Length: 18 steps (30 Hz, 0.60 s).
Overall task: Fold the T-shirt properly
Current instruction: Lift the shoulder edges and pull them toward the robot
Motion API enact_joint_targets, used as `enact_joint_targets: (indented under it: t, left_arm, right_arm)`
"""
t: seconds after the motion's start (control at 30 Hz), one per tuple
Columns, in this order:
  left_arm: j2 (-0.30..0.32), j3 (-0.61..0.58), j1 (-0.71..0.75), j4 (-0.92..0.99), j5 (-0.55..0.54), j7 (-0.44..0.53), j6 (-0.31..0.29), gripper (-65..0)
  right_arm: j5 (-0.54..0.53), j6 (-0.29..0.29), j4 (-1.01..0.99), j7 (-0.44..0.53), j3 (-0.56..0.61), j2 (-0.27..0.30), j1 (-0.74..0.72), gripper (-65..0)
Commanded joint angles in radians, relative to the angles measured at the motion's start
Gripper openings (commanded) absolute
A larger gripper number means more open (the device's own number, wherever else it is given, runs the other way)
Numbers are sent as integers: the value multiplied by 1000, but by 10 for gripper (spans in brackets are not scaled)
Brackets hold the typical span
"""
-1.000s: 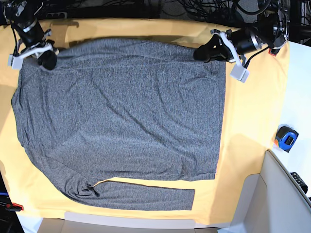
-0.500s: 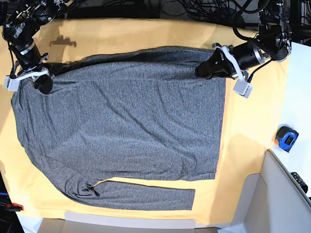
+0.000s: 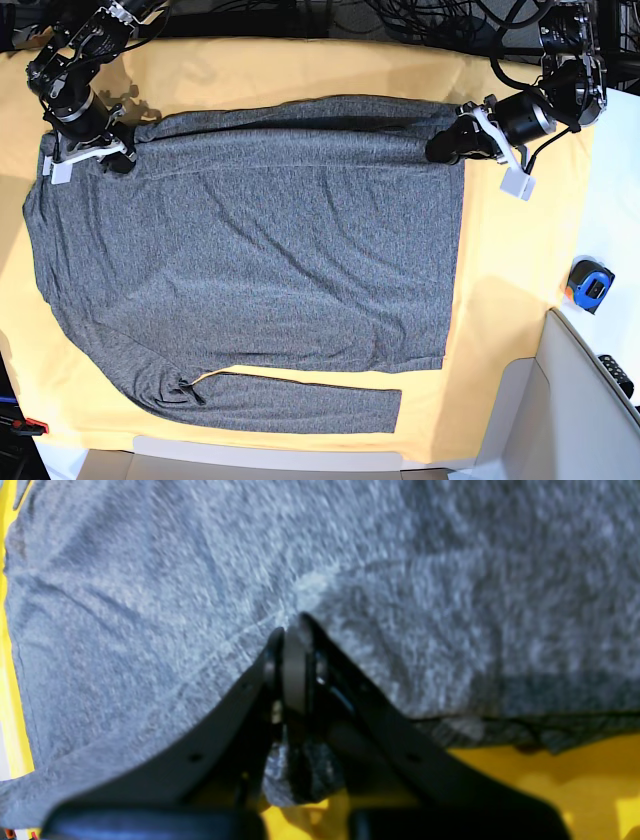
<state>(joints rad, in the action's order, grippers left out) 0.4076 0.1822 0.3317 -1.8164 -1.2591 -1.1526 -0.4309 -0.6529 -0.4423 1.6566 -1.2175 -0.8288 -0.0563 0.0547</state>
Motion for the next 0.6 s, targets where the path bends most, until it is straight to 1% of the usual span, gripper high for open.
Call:
enact_joint_targets:
  t: [0.0, 0.1, 0.13, 0.2, 0.23, 0.33, 0.4, 0.47, 0.57]
  left_arm:
    - [11, 7, -4, -9, -21, 9, -4, -649]
    - [11, 3, -4, -7, -21, 7, -4, -640]
    - [11, 3, -4, -7, -21, 7, -4, -623]
    - [11, 3, -4, -7, -21, 7, -4, -573]
    - [11, 3, -4, -7, -21, 7, -4, -541]
    - [11, 7, -4, -7, -21, 7, -4, -470]
    - [11, 9, -3, -7, -21, 7, -4, -453]
    - [12, 9, -1, -7, -21, 7, -4, -453]
    - [12, 10, -1, -7, -21, 7, -4, -452]
  right_arm:
    - [-15, -6, 15, 15, -1, 9, -14, -650]
    - [-15, -6, 11, 15, -1, 11, -13, -650]
    - [-15, -6, 11, 15, -1, 13, -11, -629]
    - [-15, -6, 11, 15, 1, 31, -11, -558]
    - [-15, -6, 11, 15, 1, 36, -11, -512]
    - [-17, -6, 12, 15, -1, 37, 0, -387]
    - [-18, -6, 15, 15, -5, 37, 1, -316]
    - [-21, -6, 17, 15, -7, 39, 1, -275]
    - [-25, -6, 18, 14, -7, 62, 1, -262]
